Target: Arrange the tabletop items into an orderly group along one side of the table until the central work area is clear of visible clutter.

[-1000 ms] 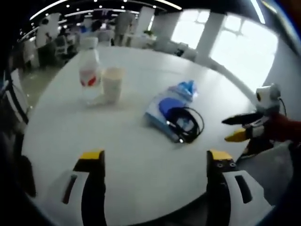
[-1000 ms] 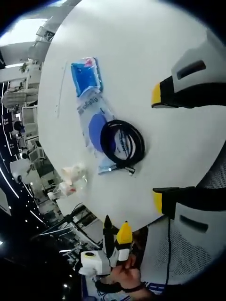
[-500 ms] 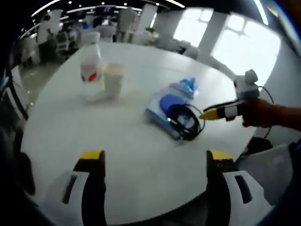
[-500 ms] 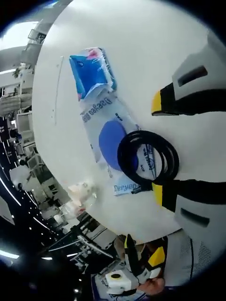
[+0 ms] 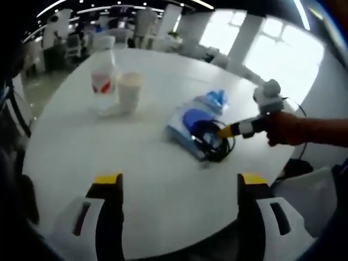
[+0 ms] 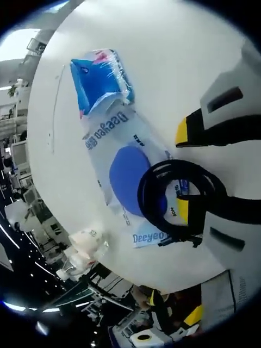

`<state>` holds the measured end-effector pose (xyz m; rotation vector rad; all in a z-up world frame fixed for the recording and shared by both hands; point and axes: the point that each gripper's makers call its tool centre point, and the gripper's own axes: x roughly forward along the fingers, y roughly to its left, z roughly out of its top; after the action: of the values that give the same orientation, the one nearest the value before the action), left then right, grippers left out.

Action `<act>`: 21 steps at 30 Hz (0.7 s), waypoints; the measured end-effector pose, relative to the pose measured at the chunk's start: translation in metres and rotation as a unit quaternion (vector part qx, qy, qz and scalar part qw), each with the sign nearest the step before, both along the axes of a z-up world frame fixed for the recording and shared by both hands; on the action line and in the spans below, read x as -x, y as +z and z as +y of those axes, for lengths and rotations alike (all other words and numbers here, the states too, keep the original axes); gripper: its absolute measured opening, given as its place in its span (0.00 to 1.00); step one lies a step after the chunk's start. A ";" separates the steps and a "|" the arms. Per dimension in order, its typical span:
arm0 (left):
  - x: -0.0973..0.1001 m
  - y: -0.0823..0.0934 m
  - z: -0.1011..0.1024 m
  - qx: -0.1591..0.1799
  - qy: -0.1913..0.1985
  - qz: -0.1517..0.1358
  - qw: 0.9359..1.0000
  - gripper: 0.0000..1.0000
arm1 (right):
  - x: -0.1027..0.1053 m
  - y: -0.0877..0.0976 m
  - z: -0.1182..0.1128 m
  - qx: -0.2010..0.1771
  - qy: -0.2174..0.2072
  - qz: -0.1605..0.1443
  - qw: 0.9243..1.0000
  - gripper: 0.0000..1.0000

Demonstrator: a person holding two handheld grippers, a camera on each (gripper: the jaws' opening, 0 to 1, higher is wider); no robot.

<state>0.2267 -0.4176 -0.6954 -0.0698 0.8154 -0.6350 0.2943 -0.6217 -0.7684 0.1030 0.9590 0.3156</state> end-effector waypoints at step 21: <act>0.003 -0.007 0.002 -0.013 -0.003 0.015 1.000 0.80 | 0.009 0.041 0.001 -0.013 -0.022 -0.049 0.998 0.05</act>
<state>0.2233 -0.4155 -0.7024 -0.0538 0.8527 -0.6303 0.2858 -0.6209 -0.7278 0.1309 0.8554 0.2906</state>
